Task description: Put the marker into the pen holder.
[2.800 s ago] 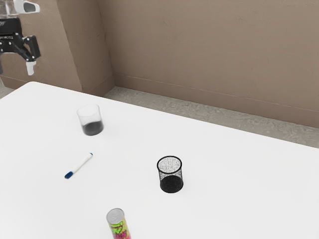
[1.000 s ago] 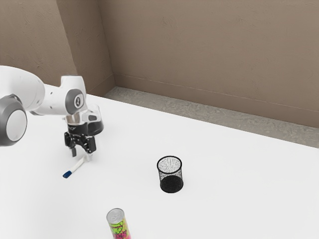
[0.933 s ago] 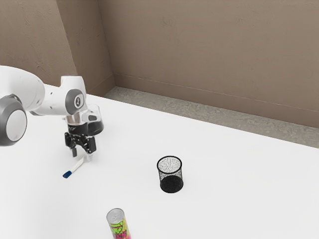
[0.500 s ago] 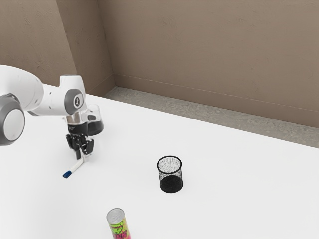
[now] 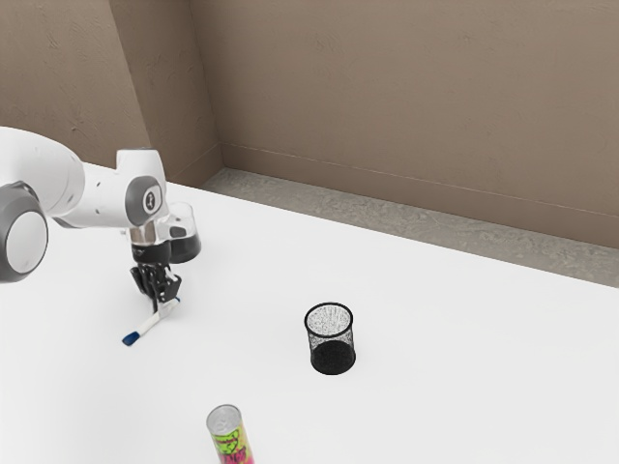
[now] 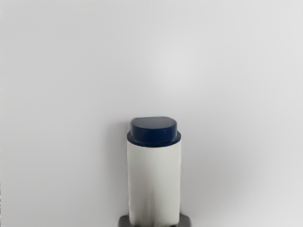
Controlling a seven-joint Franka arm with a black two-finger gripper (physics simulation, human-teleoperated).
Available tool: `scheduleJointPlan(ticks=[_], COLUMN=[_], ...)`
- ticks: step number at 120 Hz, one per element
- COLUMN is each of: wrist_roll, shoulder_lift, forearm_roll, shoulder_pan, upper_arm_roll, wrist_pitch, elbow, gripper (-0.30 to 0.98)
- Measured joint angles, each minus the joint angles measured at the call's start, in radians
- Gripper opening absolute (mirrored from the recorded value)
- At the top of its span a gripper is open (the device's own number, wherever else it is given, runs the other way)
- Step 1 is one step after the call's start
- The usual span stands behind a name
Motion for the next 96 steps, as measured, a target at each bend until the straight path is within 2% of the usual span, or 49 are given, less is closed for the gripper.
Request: scheduleJointPlan(ticks=[12,23,47,61,77,96], wrist_roll=[-0.001,-0.003,-0.016,-0.03,-0.055,-0.082], shoulder_lift=[-0.01,-0.072,-0.363,-0.45,-0.498,-0.486], forearm_roll=[0.005,0.023,0.12,0.15,0.164,0.164], shoulder_pan=[0.0,-0.005,-0.079,-0.13,-0.156,-0.188], upper_arm_roll=[0.0,-0.015,-0.08,-0.111,-0.141,-0.167], wrist_pitch=[0.011,0.047,0.249,0.385,0.507,0.656], elbow=[-0.009,-0.066,-0.278,-0.319,-0.361,-0.379], gripper=[-0.06,-0.08,-0.1,-0.1,-0.1,-0.1])
